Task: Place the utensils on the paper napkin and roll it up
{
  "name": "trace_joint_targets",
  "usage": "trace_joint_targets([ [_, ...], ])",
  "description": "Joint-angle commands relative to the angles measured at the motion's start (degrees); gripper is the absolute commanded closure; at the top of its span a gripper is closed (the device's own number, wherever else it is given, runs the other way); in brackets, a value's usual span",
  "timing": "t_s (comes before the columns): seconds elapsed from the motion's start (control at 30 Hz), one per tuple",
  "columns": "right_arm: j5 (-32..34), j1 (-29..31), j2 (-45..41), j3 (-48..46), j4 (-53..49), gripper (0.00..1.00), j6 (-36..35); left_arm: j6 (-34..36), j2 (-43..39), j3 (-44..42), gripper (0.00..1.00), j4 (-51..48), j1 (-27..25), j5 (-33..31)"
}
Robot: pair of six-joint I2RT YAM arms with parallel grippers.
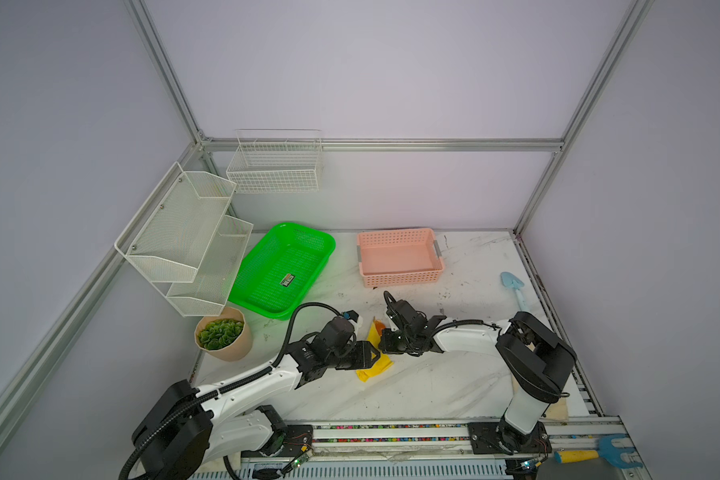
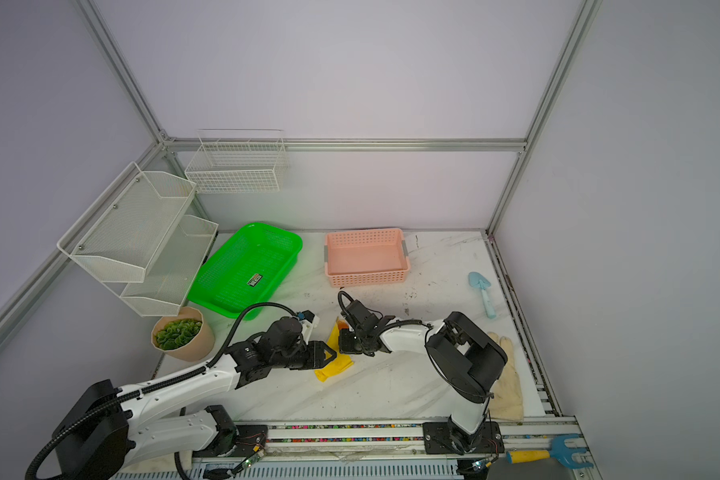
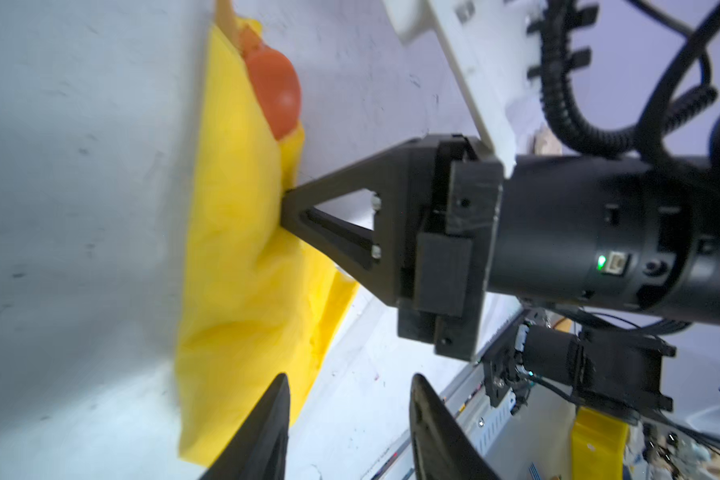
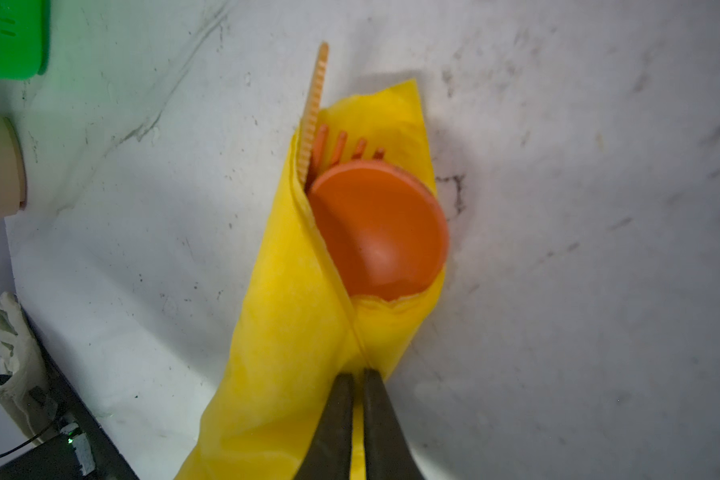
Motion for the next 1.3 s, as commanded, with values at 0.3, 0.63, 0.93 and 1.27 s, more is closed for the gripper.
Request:
trace_joint_targets([
  [0.3,2.9,1.0,1.8,0.2,-4.9,0.87,-0.8,6.6,9.9,5.6,0.56,-1.2,2.8,-2.4],
  [0.63,3.4,1.0,1.2,0.8,-5.6,0.87,-0.9,5.7,12.1,4.5,0.56,2.2,2.8,0.0],
  [0.93,3.5,1.0,1.4,1.0,-5.7,0.87,-1.3,5.1,12.7,0.8,0.56,3.5,2.8,1.8],
  [1.27,3.9,1.0,0.7,1.2,-6.6,0.87,-1.7,4.9,11.1,-0.6,0.61,-0.8,2.8,0.4],
])
